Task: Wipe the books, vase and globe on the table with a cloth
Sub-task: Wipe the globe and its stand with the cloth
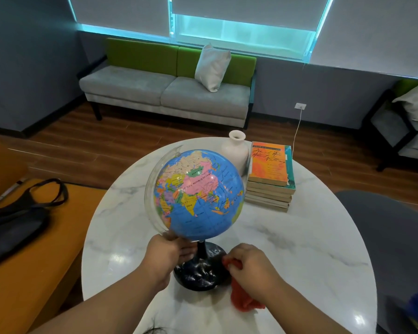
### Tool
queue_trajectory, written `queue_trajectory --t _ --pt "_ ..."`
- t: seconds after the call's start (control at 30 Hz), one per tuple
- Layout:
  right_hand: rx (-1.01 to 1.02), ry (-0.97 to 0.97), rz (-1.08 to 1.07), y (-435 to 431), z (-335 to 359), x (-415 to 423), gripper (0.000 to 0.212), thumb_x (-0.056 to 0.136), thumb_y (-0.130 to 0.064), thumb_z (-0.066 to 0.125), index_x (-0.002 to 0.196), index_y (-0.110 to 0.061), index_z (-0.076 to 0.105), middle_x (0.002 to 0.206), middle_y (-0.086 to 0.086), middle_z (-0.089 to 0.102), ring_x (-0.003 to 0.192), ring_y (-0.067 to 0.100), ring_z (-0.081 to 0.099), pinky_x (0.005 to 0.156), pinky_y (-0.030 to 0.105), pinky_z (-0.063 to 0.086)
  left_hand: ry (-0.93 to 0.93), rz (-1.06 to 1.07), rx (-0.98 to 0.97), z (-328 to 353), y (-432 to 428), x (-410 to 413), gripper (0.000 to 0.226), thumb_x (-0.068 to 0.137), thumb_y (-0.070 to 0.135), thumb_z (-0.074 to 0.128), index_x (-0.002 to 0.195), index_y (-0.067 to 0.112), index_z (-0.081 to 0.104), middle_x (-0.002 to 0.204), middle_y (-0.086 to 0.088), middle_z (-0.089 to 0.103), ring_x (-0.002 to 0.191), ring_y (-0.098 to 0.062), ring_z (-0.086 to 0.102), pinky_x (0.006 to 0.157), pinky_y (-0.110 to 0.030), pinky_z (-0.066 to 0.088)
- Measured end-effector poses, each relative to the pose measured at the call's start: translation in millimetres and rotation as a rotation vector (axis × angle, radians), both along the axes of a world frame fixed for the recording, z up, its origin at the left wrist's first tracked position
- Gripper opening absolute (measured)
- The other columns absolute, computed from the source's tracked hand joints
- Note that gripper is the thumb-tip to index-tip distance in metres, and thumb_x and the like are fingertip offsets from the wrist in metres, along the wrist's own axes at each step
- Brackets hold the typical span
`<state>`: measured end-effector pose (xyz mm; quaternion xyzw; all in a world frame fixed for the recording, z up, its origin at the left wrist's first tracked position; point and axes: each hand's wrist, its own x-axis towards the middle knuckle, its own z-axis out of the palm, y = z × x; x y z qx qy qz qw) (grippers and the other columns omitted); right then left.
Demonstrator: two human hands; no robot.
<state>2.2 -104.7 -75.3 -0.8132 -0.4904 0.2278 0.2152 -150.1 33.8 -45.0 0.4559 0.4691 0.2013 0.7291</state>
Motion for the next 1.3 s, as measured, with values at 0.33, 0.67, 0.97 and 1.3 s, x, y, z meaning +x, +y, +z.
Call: queue_trajectory --t 0.33,0.67,0.97,1.3 --pt "0.063 0.043 0.011 -5.3 5.3 -16.7 0.027 0.081 -0.025 0.056 0.102 -0.03 0.072 0.104 -0.012 0.06 0.104 0.004 0.051 0.091 0.01 0.036 -0.018 0.007 0.002 -0.5 -2.1 3.5 0.011 0.088 -0.005 0.061 0.096 0.001 0.065 0.084 -0.019 0.073 0.074 -0.029 0.069 0.059 -0.027 0.058" --pt "0.049 -0.055 0.212 -2.5 11.6 -27.0 0.04 0.078 -0.035 0.043 0.105 -0.03 0.072 0.11 -0.009 0.063 0.107 0.013 0.048 0.093 0.023 0.04 0.021 0.009 0.055 -4.0 -5.5 6.4 0.009 0.087 -0.003 0.062 0.092 0.002 0.067 0.084 -0.021 0.073 0.076 -0.032 0.069 0.062 -0.029 0.058" --pt "0.066 -0.103 0.253 -6.3 13.8 -24.7 0.043 0.082 -0.039 0.039 0.109 -0.03 0.07 0.115 -0.012 0.061 0.11 0.012 0.046 0.094 0.025 0.042 0.001 0.035 0.011 2.6 -5.8 9.5 0.006 0.088 -0.004 0.061 0.091 0.0 0.064 0.074 -0.015 0.071 0.066 -0.025 0.068 0.055 -0.024 0.057" --pt "0.082 -0.095 0.344 -0.2 24.6 -25.6 0.036 0.08 -0.031 0.048 0.105 -0.027 0.072 0.113 -0.009 0.063 0.108 0.015 0.049 0.092 0.024 0.042 -0.007 0.035 -0.007 7.7 -4.8 11.6 0.008 0.087 0.001 0.065 0.093 -0.004 0.064 0.076 -0.017 0.072 0.064 -0.023 0.07 0.052 -0.023 0.055"
